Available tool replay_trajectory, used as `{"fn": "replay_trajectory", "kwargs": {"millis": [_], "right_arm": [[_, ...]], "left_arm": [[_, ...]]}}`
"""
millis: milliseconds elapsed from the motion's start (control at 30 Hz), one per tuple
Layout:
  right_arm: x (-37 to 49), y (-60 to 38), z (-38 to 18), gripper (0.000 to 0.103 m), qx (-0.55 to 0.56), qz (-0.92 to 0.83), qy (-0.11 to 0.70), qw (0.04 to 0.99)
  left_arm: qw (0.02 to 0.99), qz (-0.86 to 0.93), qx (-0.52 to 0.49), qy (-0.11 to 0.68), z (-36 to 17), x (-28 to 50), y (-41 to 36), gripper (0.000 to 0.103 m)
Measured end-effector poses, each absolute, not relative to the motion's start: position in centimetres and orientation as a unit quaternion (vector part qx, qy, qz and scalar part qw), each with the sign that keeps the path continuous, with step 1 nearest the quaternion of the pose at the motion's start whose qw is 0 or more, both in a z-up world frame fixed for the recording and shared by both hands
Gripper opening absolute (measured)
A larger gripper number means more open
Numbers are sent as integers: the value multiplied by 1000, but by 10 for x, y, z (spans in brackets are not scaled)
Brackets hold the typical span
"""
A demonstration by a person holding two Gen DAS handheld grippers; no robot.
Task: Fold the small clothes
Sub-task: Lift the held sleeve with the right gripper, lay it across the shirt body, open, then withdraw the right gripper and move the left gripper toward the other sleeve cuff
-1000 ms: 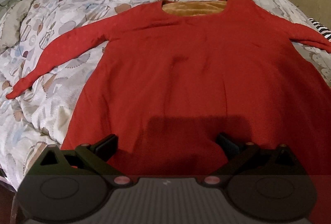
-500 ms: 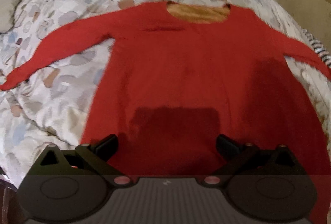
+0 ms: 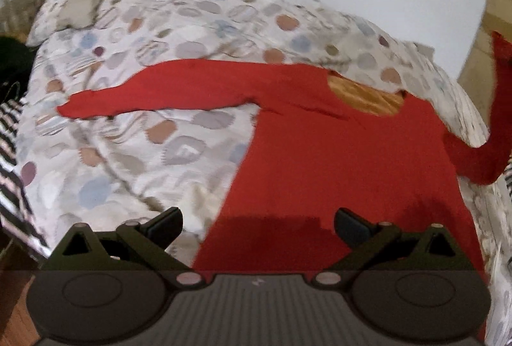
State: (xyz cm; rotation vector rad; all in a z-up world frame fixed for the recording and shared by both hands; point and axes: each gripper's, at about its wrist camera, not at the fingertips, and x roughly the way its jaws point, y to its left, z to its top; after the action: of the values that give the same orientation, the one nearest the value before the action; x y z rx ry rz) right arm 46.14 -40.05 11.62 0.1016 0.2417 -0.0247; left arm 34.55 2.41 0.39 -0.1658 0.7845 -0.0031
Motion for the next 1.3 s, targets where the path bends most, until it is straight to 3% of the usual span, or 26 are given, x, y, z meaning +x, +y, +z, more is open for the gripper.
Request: {"fn": "replay_trajectory", "kwargs": {"millis": [233, 500, 600, 733, 900, 1033, 1167, 1300], "right_arm": [[448, -269, 65, 6, -14, 149, 181, 972], [418, -183, -18, 9, -110, 204, 283, 931], [399, -179, -31, 26, -108, 214, 311, 919], [386, -199, -32, 67, -76, 223, 323, 917], [372, -241, -27, 93, -37, 201, 328, 922], [368, -286, -20, 102, -34, 138, 318, 937], [379, -328, -19, 102, -57, 24, 317, 946], [407, -359, -30, 103, -96, -85, 319, 939]], "left_arm": [[920, 49, -112, 373, 7, 328, 62, 103], [911, 81, -136, 381, -2, 320, 87, 103], [910, 80, -137, 383, -4, 323, 84, 103], [907, 72, -135, 393, -10, 333, 72, 103], [899, 48, -157, 407, -24, 356, 49, 103], [904, 20, -161, 396, -28, 383, 21, 103], [914, 19, -127, 386, -37, 406, -8, 103], [897, 50, -94, 429, -60, 423, -23, 103]]}}
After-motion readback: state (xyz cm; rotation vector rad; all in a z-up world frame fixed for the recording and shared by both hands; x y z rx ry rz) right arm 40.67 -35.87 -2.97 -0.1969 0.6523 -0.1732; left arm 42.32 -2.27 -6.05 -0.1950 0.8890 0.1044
